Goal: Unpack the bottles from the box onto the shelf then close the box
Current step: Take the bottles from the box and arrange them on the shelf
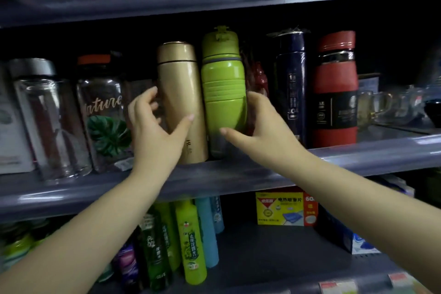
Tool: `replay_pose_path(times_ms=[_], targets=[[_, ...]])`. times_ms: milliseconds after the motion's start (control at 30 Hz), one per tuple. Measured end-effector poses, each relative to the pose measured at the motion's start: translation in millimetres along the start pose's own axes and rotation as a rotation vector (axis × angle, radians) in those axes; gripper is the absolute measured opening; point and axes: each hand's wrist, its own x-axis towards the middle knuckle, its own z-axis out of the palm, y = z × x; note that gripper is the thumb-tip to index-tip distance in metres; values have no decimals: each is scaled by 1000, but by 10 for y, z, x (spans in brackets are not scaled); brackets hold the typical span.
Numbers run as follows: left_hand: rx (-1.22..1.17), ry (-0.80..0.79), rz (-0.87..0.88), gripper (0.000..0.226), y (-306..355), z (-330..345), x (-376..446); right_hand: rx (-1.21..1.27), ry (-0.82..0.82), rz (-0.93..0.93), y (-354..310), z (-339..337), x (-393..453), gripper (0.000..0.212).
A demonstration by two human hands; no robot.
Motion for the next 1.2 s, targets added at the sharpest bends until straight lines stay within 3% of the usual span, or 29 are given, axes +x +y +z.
replay_pose_path(times_ms=[67, 167, 333, 500, 667, 733, 833, 967, 1133, 1200], targets=[[-37, -114, -102, 91, -48, 13, 36, 79, -33, 155, -11, 125, 61, 91], [-98, -224, -209, 95, -92, 21, 40, 105, -28, 296, 28, 192, 149, 97], [-89, -224, -271, 92, -142, 9, 30, -5, -57, 303, 106, 137, 233, 72], [-154, -271, -311, 89, -182, -9, 39, 145, -118, 289, 195, 100, 256, 55], [-209, -311, -355, 82, -212, -10, 58, 248, -136, 311, 247, 188, 267, 103], [-240, -315, -355, 75, -220, -7, 57, 235, -102, 315, 276, 193, 284, 102], [-240, -317, -358, 86, -230, -10, 67, 295, -160, 343, 319, 133, 307, 88], [-251, -301, -367, 97, -251, -1, 65, 385, -200, 349, 326, 108, 297, 111], [-246, -270, -379, 112, -265, 13, 64, 351, -110, 331, 348, 117, 286, 71], [-223, -264, -374, 109, -259, 13, 58, 408, -126, 335, 358, 112, 298, 79]])
